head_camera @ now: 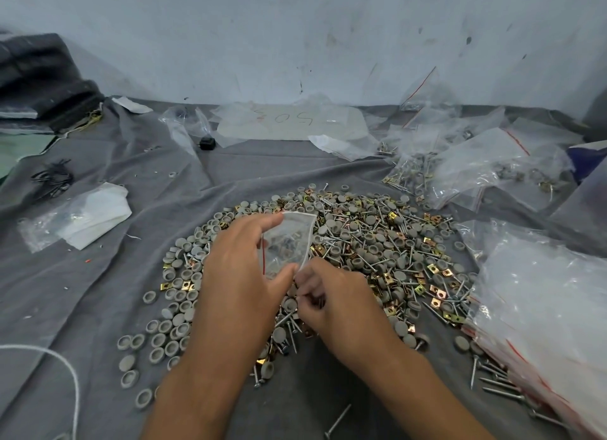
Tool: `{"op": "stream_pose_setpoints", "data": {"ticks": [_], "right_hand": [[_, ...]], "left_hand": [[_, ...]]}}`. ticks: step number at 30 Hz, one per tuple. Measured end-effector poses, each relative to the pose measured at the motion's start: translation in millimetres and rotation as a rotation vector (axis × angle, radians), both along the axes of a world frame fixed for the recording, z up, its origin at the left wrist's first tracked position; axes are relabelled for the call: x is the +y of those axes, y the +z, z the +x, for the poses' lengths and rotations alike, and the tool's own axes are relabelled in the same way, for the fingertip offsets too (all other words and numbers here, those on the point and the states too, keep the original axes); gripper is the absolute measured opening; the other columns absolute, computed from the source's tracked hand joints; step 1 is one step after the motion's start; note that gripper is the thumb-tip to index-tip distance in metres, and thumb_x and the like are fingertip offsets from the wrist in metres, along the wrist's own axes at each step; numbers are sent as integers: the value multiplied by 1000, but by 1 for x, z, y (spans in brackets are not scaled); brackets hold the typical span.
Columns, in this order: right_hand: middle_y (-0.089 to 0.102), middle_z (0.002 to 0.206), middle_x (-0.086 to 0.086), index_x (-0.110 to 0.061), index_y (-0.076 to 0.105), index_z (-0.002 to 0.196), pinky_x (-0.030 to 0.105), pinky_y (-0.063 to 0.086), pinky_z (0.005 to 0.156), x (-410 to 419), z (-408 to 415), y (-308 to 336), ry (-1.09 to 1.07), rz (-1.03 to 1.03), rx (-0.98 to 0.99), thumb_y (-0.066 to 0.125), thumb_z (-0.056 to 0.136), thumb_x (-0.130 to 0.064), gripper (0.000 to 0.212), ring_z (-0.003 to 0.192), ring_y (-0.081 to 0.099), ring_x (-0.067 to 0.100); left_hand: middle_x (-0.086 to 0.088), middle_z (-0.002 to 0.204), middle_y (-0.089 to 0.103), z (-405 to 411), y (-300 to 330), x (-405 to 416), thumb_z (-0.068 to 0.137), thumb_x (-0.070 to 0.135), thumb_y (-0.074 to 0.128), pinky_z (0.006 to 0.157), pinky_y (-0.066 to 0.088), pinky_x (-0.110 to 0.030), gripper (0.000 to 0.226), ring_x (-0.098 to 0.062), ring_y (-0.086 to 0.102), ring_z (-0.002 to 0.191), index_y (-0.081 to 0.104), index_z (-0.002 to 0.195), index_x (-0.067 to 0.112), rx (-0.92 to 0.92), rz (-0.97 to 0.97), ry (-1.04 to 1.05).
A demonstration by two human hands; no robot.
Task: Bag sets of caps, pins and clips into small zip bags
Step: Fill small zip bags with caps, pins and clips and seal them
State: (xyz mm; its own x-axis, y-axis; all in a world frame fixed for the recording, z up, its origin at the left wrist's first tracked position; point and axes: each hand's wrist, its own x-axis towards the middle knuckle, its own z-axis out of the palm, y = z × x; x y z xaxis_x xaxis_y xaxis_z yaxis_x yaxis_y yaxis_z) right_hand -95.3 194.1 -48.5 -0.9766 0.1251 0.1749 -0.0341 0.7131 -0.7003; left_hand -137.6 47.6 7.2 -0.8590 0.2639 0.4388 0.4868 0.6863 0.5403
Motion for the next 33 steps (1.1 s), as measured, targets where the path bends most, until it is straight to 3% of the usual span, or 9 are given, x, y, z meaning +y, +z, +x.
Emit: {"op": "stream_pose_setpoints", "data": {"ticks": [4, 7, 11, 14, 17, 22, 27, 33], "right_hand": [[61, 92, -21, -35, 69, 107, 14, 48, 74, 11, 3, 9, 51, 47, -33, 66, 92, -21, 20, 86, 59, -3], [55, 99, -15, -31, 71, 112, 23, 51, 81, 10, 4, 8, 101, 84, -83, 62, 96, -21, 21, 88, 57, 2], [55, 112, -7, -26, 71, 115, 35, 52, 87, 4, 4, 7, 153, 135, -76, 59, 100, -24, 19, 96, 58, 12], [55, 111, -8, -28, 67, 115, 38, 52, 86, 2, 5, 8, 209, 166, -95, 58, 101, -25, 17, 98, 57, 14], [57, 112, -9, -32, 62, 122, 36, 49, 88, 2, 7, 8, 263, 195, -134, 57, 102, -26, 22, 102, 56, 14], [59, 113, -11, -33, 61, 122, 32, 49, 90, 4, 10, 12, 322, 213, -178, 66, 96, -34, 26, 103, 57, 10], [47, 106, -14, -40, 56, 125, 31, 48, 85, 3, 15, 15, 368, 285, -206, 65, 96, -33, 31, 98, 54, 13], [62, 109, -7, -36, 57, 125, 36, 53, 85, 3, 24, 20, 330, 336, -127, 55, 96, -31, 29, 100, 61, 20]], "left_hand": [[15, 113, 58, -1, 0, -1, 68, 21, 87, 86, 31, 0, 65, -3, 51, 99, 62, 128, 24, -6, -13, 0], [18, 112, 55, -1, 1, -1, 70, 24, 86, 80, 33, -6, 65, -1, 50, 100, 60, 130, 27, -6, -16, 7], [19, 112, 56, 0, 2, 0, 70, 24, 86, 82, 32, -12, 64, -1, 51, 100, 60, 129, 27, 2, -17, 13], [21, 110, 53, 0, 1, 0, 71, 25, 85, 81, 33, -7, 63, 1, 49, 98, 61, 128, 28, 6, -19, 13], [19, 111, 54, -1, 1, -1, 72, 23, 85, 85, 29, 1, 62, 0, 49, 99, 61, 129, 27, 0, -13, 5], [19, 110, 53, -1, 1, -1, 72, 23, 84, 88, 28, 3, 61, 0, 49, 98, 62, 128, 25, 5, -7, -1], [19, 109, 53, 0, 1, -1, 72, 24, 84, 86, 28, 3, 60, -1, 49, 96, 62, 128, 25, 5, -13, 1], [19, 111, 55, 1, 0, 0, 73, 23, 84, 83, 34, -16, 60, -3, 52, 101, 61, 128, 26, 6, -5, 3]]}}
